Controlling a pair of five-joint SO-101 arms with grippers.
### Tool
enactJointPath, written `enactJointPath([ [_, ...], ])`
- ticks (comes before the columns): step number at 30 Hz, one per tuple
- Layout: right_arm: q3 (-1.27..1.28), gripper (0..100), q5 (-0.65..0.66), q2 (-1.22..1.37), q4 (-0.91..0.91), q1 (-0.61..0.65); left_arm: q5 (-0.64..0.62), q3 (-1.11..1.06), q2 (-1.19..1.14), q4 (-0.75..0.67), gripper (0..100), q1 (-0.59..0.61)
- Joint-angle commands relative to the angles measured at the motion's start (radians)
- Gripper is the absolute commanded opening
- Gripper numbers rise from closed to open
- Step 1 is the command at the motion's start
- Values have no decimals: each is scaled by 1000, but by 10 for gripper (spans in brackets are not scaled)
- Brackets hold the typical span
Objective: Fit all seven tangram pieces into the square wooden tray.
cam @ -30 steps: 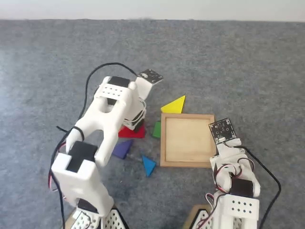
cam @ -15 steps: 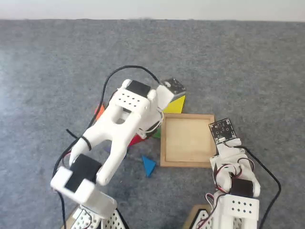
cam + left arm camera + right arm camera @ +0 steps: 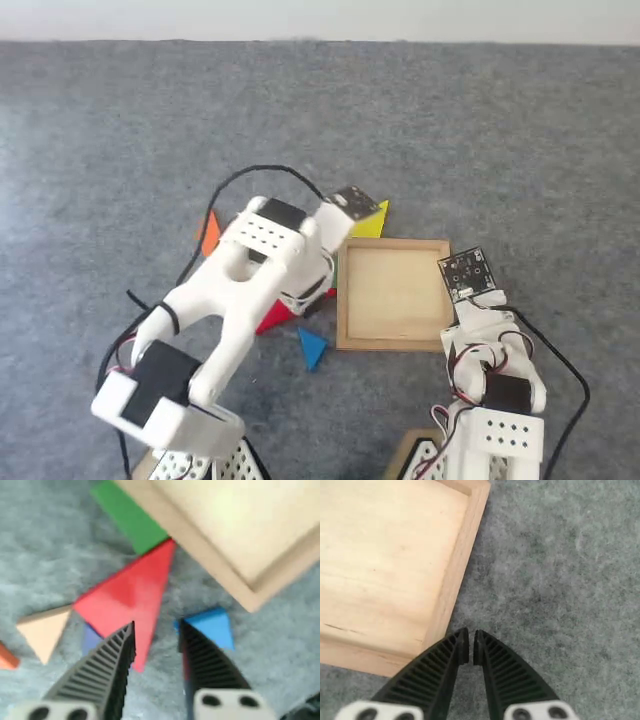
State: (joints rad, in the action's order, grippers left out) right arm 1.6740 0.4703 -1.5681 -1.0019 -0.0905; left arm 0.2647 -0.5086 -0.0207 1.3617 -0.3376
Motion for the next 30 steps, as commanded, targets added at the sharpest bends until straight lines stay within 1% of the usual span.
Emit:
enactJointPath([
  [1,17,39,-3,-10,19,-1,-21,41,94,-68,182,86],
  [3,17,39,-3,-10,19,-1,-23,38,137,-91,186,137],
  [5,17,39,-3,-10,19,-1,-8,22,150,-100,216,167],
  [7,17,39,-3,-10,19,-1,61,8,126,-98,261,167],
  [9,17,39,-3,-10,19,-1,133,-1,83,-101,281,166],
  [13,17,39,-3,-10,19,-1,209,1,-9,-173,283,178],
  [18,17,39,-3,-10,19,-1,316,2,-112,-221,283,186],
  [24,17,39,-3,-10,19,-1,353,15,-192,-275,283,218],
  [28,17,39,-3,-10,19,-1,351,71,-244,-218,279,215],
  [30,17,39,-3,-10,19,-1,348,91,-275,-180,239,198],
])
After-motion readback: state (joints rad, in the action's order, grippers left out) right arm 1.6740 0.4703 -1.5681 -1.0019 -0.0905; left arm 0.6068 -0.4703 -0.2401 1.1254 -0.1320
